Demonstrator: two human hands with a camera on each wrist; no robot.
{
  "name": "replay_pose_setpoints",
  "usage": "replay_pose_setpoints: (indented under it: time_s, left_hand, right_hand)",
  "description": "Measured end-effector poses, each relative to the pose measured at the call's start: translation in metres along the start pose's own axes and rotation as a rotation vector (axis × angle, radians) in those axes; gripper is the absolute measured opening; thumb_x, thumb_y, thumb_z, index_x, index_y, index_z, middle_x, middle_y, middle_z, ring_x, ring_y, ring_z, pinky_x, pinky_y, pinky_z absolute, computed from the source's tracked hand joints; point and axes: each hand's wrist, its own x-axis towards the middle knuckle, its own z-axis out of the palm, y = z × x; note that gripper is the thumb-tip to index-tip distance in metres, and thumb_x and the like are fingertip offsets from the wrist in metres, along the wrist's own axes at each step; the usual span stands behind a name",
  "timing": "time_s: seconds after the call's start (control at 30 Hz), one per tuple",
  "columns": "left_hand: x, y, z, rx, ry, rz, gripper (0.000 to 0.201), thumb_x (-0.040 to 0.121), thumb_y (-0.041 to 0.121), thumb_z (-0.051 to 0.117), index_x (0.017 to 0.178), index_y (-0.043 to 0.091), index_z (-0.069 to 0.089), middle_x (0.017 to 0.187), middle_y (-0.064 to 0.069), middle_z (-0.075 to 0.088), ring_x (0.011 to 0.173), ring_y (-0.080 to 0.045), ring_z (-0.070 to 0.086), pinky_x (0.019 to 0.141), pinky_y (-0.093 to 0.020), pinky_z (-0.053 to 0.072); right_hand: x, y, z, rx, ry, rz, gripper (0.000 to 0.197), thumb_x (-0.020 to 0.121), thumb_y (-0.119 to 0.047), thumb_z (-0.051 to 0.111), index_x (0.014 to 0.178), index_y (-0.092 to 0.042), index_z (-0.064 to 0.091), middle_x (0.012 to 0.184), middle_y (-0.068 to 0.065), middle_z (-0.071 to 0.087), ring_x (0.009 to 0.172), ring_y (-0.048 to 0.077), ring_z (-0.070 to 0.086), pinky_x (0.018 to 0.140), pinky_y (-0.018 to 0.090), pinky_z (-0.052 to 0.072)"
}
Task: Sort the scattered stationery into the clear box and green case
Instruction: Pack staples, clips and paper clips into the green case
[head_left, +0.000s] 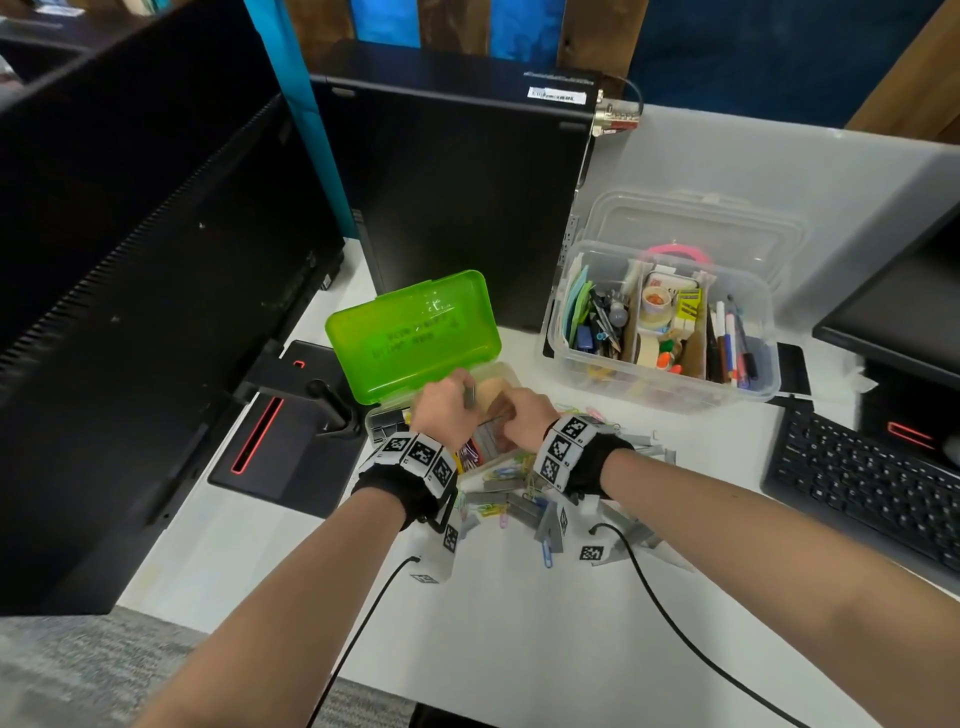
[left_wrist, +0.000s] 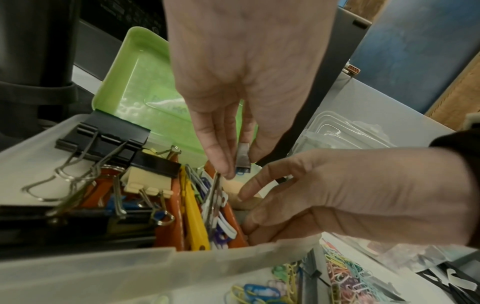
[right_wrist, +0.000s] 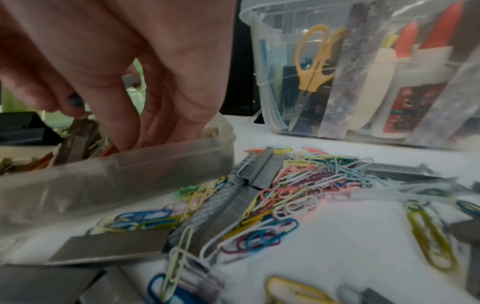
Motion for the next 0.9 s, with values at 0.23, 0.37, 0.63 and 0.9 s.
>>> replay_pose_setpoints:
  time_s: [0.23,0.37,0.63,0.9]
  left_hand:
    - [-0.006,0.01,0.011,0.001,-0.055,0.037,0.025,0.086,0.022,0.067,0.107,0.009,0.061,0.103,-0.011,0.067,0.093,-0.026,0.063,0.077,-0.031,0.05]
    - [-0.009,0.01,0.017,-0.044,-0.106,0.053,0.036,0.082,0.027,0.073,0.111,0.009,0.063,0.104,-0.01,0.068,0.096,-0.025,0.064,0.08,-0.03,0.05]
    - [-0.023,-0.005,0.016,0.475,-0.066,0.163,0.082,0.073,0.072,0.059,0.136,0.022,0.039,0.133,-0.007,0.041,0.127,-0.025,0.032,0.109,-0.044,0.024]
    - [-0.021,-0.02,0.024,0.587,-0.111,0.182,0.084,0.069,0.076,0.057,0.13,0.02,0.048,0.135,-0.007,0.038,0.125,-0.027,0.031,0.108,-0.047,0.021]
  right_hand:
    - [-0.005,0.0,-0.013,0.477,-0.065,0.116,0.012,0.089,-0.005,0.057,0.088,-0.014,0.064,0.092,0.02,0.067,0.083,0.036,0.067,0.082,0.05,0.056]
    - [-0.005,-0.001,-0.011,0.358,-0.036,0.15,0.026,0.082,0.001,0.061,0.074,-0.024,0.062,0.107,0.02,0.068,0.097,0.038,0.065,0.089,0.05,0.053]
    - [0.002,-0.004,0.001,0.021,0.065,0.095,0.025,0.079,-0.002,0.059,0.102,-0.012,0.062,0.105,0.01,0.066,0.099,0.03,0.061,0.083,0.033,0.051]
    - [0.0,-0.007,0.009,-0.127,0.04,-0.006,0.023,0.082,0.001,0.052,0.095,-0.006,0.069,0.1,0.014,0.069,0.096,0.033,0.061,0.08,0.034,0.051]
